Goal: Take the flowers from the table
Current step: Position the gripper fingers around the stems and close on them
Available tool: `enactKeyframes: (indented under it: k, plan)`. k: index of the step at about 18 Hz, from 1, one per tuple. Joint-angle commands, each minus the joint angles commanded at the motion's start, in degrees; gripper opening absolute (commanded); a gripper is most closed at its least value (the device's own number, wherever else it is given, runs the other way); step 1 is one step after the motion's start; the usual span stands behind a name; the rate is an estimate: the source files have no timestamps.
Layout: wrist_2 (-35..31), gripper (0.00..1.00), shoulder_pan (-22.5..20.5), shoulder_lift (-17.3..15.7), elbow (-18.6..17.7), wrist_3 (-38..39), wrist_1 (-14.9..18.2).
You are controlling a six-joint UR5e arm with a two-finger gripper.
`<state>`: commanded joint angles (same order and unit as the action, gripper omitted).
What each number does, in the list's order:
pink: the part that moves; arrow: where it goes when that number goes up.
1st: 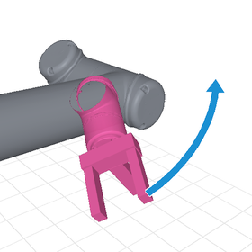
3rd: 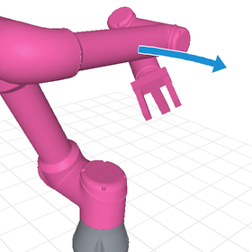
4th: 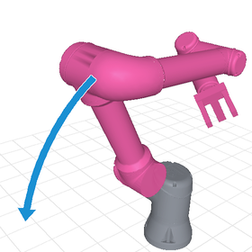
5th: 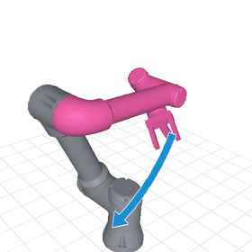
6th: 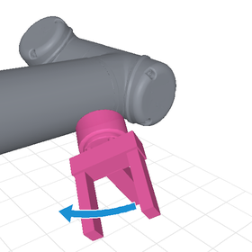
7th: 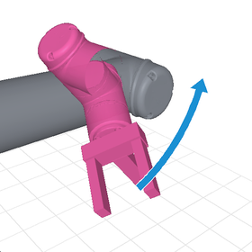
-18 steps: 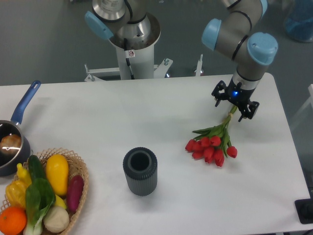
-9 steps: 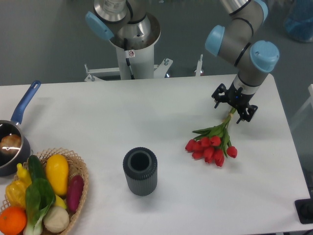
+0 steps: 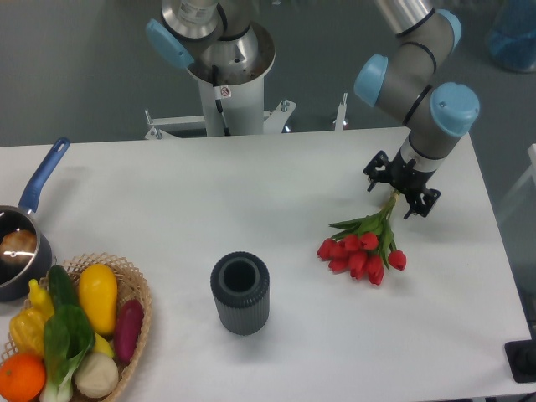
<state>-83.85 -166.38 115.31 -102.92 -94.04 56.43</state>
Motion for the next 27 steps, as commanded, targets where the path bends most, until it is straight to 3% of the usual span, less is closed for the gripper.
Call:
enactKeyframes:
  k: [12, 18, 20, 27]
  plan:
    - [-0.4, 1.0, -0.2, 1.3, 0.3, -2.1, 0.0]
    - [-0.4, 0.92, -0.5, 1.3, 0.3, -3.4, 0.0]
    - [-0.4, 0.83, -0.6, 1.3, 0.3, -3.4, 0.0]
    - [-0.4, 0.68, -0.6, 1.3, 0.3, -3.3, 0.0]
